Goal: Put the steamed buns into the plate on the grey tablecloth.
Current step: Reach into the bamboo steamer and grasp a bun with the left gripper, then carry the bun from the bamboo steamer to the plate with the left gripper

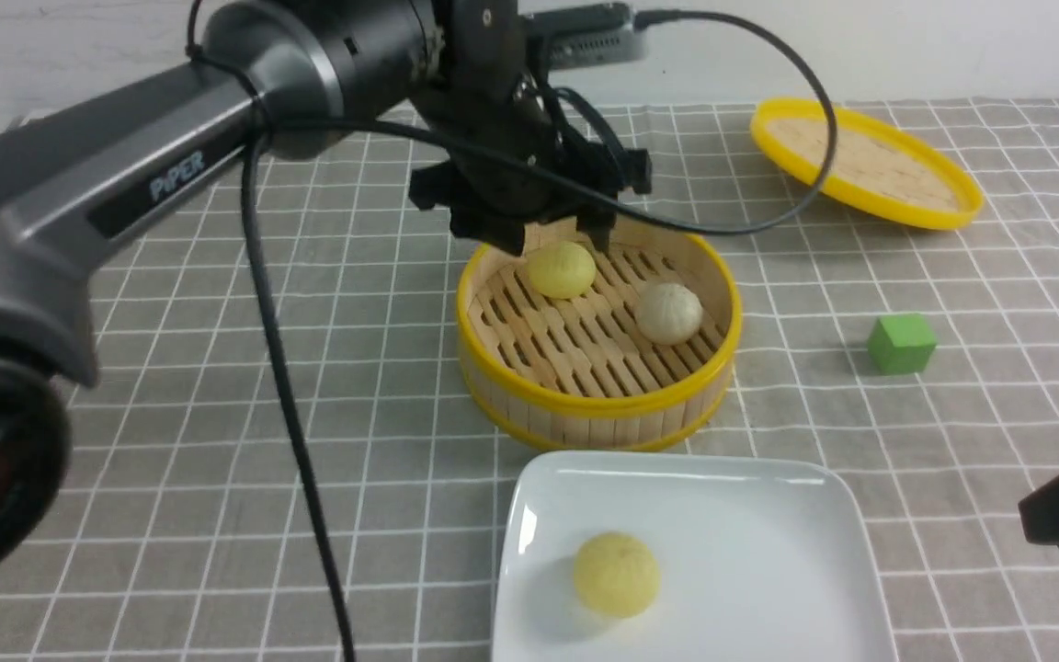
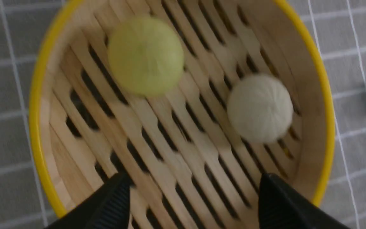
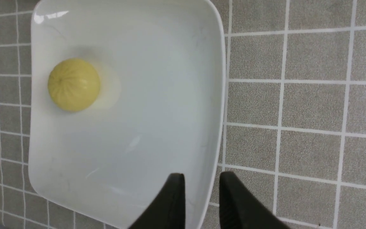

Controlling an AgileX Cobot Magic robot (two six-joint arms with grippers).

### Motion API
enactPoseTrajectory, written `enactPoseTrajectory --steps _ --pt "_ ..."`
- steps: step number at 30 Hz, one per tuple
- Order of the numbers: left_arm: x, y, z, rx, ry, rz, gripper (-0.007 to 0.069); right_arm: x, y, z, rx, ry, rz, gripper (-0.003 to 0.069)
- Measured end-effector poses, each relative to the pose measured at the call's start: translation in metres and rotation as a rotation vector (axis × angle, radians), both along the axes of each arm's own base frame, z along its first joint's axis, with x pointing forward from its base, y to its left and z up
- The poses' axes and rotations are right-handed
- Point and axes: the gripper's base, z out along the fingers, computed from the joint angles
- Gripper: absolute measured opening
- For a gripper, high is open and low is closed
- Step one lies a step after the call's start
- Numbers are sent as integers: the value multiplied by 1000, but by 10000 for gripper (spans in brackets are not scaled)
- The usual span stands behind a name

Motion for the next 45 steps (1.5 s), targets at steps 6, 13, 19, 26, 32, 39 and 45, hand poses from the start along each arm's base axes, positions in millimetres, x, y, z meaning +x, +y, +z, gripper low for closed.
enactPoseTrajectory --steps 6,13,19,26,32,39,45 --pt "38 -21 -32 22 -34 -28 536 0 0 0 0 -1 0 186" --pt "54 -27 -79 95 -5 -34 535 0 0 0 0 -3 3 191" --pt "57 -27 -83 107 -16 -35 349 0 0 0 0 -3 3 202" --pt "45 -20 -50 111 -12 -34 24 0 0 0 -1 -3 3 208" --pt "-6 14 76 79 -140 -46 21 0 0 0 0 -2 3 208" --pt "-88 26 139 35 -141 -180 21 0 0 0 2 0 4 215" --pt "-174 -11 49 158 176 -389 22 0 0 0 2 1 5 222"
